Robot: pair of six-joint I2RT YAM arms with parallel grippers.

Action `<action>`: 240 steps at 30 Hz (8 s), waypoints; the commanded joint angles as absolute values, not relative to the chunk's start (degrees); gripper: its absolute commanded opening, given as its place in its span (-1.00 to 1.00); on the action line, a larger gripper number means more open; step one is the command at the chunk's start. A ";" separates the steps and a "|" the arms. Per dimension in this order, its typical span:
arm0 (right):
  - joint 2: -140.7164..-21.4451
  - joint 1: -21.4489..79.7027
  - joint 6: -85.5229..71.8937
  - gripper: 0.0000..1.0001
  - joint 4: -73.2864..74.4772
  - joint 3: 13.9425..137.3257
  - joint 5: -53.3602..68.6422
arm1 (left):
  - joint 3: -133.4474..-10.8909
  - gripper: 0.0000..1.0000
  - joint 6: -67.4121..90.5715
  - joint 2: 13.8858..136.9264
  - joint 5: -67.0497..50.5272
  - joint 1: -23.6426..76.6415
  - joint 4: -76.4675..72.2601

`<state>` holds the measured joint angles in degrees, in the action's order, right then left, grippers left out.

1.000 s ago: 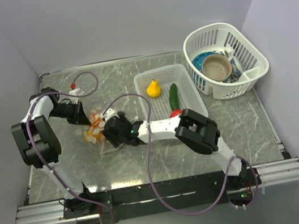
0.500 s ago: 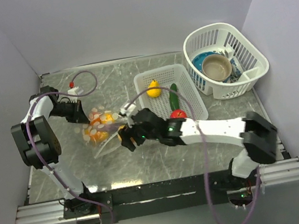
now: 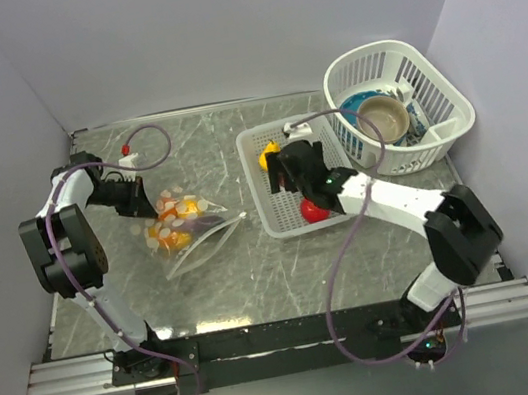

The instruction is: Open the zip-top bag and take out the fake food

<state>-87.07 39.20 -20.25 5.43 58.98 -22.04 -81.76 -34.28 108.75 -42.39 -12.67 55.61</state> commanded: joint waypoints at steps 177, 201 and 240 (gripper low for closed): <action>-118.57 59.94 9.14 1.00 -25.31 76.73 -15.65 | -84.29 -0.98 -46.49 111.09 -38.94 -11.78 69.87; -116.37 60.55 0.18 1.00 -18.89 70.40 -3.95 | -78.31 -0.98 -51.86 111.09 -32.35 -9.07 72.60; -117.53 66.71 5.63 0.91 -23.64 71.29 -17.23 | -87.02 -0.99 -47.63 105.82 -29.09 2.02 78.75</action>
<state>-120.18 66.92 9.72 -23.07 73.78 -18.59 -88.20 -46.83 106.00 -28.56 2.09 75.88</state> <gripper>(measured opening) 0.970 0.018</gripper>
